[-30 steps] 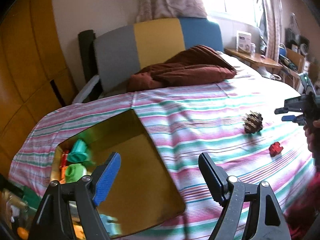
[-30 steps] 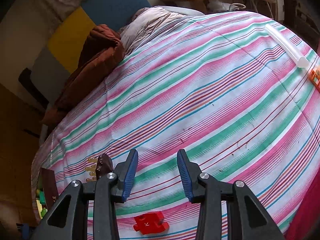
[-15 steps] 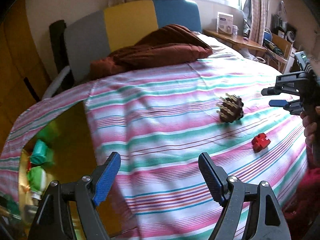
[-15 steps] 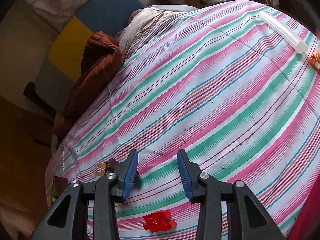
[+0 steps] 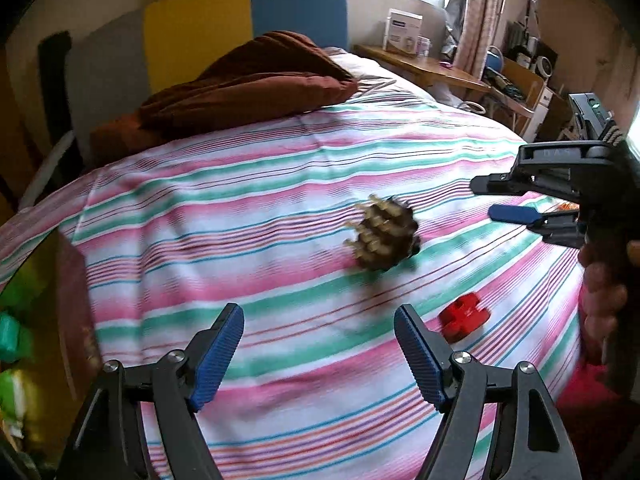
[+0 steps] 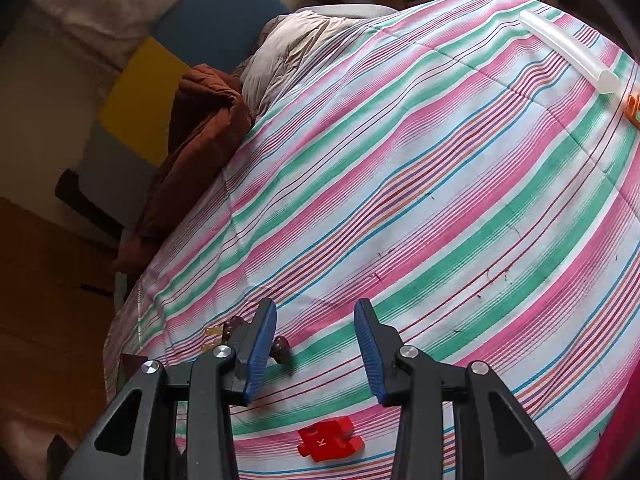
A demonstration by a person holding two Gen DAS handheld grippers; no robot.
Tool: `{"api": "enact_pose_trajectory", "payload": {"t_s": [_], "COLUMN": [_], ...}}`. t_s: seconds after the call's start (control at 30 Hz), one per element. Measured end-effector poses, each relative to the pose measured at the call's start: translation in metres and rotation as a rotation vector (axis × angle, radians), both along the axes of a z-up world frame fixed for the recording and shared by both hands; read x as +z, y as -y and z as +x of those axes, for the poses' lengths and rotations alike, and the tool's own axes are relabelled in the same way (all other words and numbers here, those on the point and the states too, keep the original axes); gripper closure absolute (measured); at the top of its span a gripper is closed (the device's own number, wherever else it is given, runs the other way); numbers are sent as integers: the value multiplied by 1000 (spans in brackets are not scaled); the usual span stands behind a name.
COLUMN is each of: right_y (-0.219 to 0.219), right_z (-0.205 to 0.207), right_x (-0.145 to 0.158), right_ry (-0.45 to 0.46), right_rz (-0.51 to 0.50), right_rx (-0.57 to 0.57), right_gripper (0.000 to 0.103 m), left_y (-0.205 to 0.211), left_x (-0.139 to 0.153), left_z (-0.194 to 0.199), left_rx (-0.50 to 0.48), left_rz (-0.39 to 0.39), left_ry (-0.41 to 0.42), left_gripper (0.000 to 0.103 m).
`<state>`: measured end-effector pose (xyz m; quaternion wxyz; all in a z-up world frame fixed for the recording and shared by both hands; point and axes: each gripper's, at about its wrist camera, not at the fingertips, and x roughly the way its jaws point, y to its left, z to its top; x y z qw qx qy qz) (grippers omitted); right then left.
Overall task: Organize rigid objects
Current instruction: 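Move both tools back to the bedspread and grasp the brown spiky piece with the left tool, then grasp the red K puzzle piece with the right tool while the left lifts the brown piece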
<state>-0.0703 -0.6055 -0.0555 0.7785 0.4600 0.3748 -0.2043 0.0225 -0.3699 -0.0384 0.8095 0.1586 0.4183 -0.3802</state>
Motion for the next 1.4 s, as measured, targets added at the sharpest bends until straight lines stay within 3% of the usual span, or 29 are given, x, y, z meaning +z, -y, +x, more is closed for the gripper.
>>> {"api": "enact_pose_trajectory", "payload": {"t_s": [0.27, 0.63, 0.67, 0.7, 0.73, 0.77, 1.0, 1.23, 1.4], "right_y": [-2, 2, 3, 3, 3, 4, -6, -32, -41], "right_z": [1, -2, -2, -2, -2, -2, 10, 35, 41], "right_x": [0, -1, -1, -1, -1, -2, -2, -27, -34], "right_ry": [7, 23, 22, 22, 21, 20, -25, -194, -225], "right_rz": [11, 34, 32, 30, 29, 28, -10, 6, 10], "right_rx": [7, -7, -9, -11, -12, -9, 70, 268, 331], "right_gripper": [63, 62, 62, 62, 62, 62, 62, 63, 62], "left_y": [39, 88, 92, 96, 99, 99, 61, 10, -21], "left_x": [-7, -18, -21, -26, -32, -35, -32, -28, -26], "left_z": [-1, 16, 19, 21, 23, 24, 19, 7, -10], "left_rx": [-30, -37, -38, -45, -58, -60, -36, 35, 42], "left_rz": [4, -44, -42, -32, -14, -10, -54, -40, -32], "left_ry": [-7, 40, 48, 46, 28, 32, 17, 7, 5], "left_gripper": [18, 17, 23, 45, 56, 57, 58, 58, 58]}}
